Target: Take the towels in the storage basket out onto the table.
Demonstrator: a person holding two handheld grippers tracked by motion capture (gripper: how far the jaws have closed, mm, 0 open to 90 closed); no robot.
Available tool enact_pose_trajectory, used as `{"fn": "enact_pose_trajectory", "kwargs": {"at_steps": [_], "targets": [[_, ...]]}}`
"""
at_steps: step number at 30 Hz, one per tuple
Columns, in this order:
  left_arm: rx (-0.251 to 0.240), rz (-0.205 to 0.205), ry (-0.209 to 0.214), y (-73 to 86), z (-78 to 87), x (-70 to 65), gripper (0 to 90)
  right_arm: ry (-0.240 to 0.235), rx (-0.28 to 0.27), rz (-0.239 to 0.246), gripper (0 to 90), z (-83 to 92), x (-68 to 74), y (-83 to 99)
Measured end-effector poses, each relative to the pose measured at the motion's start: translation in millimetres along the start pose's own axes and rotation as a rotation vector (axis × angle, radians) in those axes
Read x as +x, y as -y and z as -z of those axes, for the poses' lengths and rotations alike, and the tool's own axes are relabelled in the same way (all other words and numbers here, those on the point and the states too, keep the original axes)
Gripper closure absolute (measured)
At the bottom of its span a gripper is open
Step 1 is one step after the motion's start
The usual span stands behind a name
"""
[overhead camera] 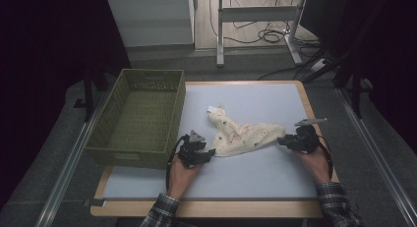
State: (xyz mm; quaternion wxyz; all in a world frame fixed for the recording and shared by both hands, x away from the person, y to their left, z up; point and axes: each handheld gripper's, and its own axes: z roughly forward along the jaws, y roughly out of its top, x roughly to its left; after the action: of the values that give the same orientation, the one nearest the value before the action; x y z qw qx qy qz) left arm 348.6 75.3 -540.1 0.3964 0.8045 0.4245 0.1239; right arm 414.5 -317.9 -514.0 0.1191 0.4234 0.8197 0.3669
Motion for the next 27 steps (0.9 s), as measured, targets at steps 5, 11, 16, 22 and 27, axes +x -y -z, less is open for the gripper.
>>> {"fn": "enact_pose_trajectory", "kwargs": {"at_steps": [5, 11, 16, 22, 27], "targets": [[0.004, -0.066, 0.01, -0.7, -1.7, -7.1, 87.9, -0.016, -0.013, 0.024, 86.9, 6.1, 8.4, -3.3], [-0.04, -0.088, 0.014, -5.3, 17.6, -10.2, 88.5, -0.023, -0.027, 0.039, 87.0, 48.4, 18.4, -8.5], [-0.061, -0.114, 0.024, -4.4, 50.9, -21.2, 88.1, -0.074, 0.028, 0.056, 85.4, 80.3, 31.3, -3.7], [-0.032, -0.097, 0.018, 19.3, 59.2, -23.6, 76.6, -0.064, 0.08, 0.104, 65.0, 85.5, 42.8, 16.7], [-0.047, -0.07, -0.001, 12.5, 56.0, -18.7, 60.2, -0.024, 0.059, 0.08, 60.5, 81.9, 33.3, 15.7]]}}
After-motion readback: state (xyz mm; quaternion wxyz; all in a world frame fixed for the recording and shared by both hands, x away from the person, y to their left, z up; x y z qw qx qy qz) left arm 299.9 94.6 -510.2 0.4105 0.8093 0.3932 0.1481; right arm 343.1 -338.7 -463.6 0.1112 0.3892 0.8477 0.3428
